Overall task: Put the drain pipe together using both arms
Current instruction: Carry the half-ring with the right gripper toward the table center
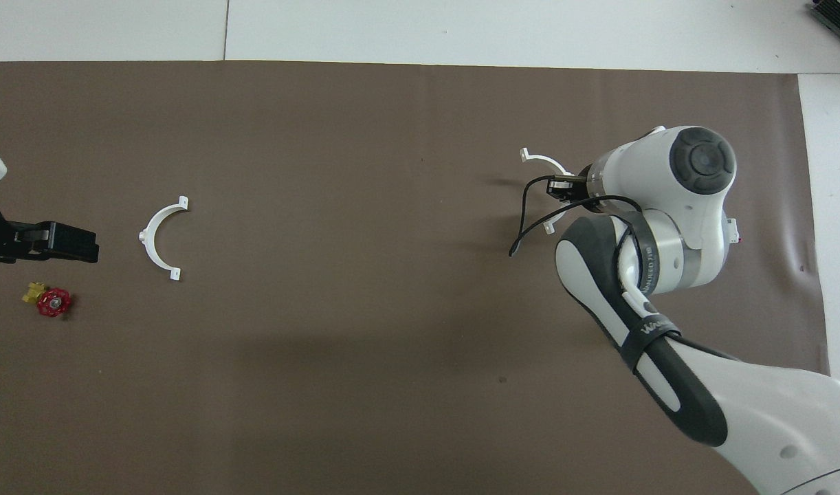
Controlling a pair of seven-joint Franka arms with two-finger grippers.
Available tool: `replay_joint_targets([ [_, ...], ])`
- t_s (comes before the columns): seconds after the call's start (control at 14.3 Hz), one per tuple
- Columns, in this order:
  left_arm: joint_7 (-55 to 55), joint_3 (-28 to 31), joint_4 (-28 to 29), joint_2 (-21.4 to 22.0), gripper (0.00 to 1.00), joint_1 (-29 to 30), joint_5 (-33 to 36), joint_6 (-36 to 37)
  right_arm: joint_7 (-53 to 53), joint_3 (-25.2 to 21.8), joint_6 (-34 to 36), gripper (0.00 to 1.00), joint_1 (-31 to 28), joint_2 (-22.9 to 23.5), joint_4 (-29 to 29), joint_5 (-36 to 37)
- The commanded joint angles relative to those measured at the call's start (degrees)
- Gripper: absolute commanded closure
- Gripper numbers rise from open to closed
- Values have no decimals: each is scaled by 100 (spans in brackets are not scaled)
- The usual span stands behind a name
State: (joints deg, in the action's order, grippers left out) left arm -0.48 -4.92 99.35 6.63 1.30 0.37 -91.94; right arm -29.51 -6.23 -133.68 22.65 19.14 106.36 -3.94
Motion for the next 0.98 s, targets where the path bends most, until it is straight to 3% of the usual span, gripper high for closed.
replay_joint_targets([
  [0.0,66,-35,93,84,0,81,-63,-105,-974,-10,290,100,449,11,-115,104],
  [0.49,75,-35,93,93,0,72,-63,-105,-2927,-1,133,100,1478,731,-590,315],
  [0.91,75,-35,93,93,0,72,-63,-105,-3359,-1,-149,100,1699,890,-581,315],
])
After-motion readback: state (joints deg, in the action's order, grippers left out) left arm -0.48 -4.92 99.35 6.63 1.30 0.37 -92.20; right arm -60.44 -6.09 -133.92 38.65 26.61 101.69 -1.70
